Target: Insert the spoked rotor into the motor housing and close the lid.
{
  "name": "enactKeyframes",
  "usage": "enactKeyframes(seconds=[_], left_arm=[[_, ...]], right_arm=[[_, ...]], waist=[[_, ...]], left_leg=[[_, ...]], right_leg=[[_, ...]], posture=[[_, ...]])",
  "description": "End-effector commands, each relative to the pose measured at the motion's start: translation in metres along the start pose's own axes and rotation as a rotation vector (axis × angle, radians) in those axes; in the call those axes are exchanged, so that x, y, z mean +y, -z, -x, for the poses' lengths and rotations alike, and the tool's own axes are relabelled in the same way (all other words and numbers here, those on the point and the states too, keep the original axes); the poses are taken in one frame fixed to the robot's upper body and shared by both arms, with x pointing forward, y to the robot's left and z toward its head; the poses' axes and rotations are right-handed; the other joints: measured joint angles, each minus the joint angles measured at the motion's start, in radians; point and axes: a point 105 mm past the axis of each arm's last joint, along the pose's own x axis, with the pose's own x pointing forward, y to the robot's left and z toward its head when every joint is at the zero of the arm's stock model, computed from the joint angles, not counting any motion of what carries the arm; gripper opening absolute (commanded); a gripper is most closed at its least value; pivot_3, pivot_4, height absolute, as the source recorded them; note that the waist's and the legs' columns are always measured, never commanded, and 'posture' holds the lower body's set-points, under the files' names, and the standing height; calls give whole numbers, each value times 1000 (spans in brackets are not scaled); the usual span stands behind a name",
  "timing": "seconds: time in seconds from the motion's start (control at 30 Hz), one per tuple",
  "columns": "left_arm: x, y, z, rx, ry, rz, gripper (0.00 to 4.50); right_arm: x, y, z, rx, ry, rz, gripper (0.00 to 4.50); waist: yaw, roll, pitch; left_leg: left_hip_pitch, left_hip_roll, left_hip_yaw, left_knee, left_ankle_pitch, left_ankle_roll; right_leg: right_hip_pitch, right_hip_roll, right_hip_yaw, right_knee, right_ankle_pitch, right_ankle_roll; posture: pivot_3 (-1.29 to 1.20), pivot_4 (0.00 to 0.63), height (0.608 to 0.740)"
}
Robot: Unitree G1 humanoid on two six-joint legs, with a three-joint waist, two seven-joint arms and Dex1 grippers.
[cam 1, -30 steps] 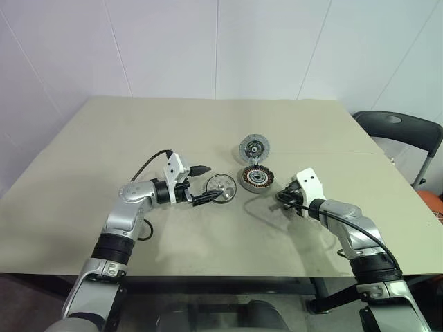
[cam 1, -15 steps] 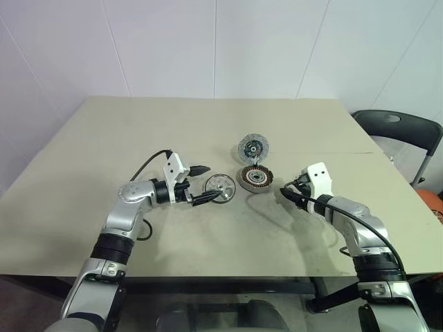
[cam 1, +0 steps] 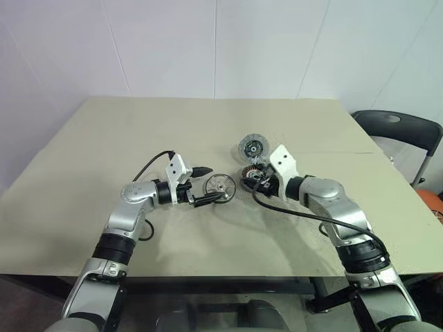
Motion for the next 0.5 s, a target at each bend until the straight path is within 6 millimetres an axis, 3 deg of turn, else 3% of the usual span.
enactKeyframes(seconds=[0.03,0.2,0.5], left_arm=[[3,-15,0,-31,-3,-54,4500],[3,-14,1,-30,-11,-54,4500],[2,-14,1,-34,-12,-51,4500]], right_arm=[[0,-4,-5,10,-11,61,2743],[1,12,-10,81,-19,92,2743],[-15,28,-10,162,60,124,2743]], waist=[[-1,0,0],[-4,0,0],[-4,0,0]], left_leg=[[0,0,0,0,0,0],[-1,0,1,0,0,1],[-1,0,1,0,0,1]], right_leg=[[0,0,0,0,0,0],[2,0,0,0,0,0],[2,0,0,0,0,0]], posture=[[0,0,740],[0,0,740],[0,0,740]])
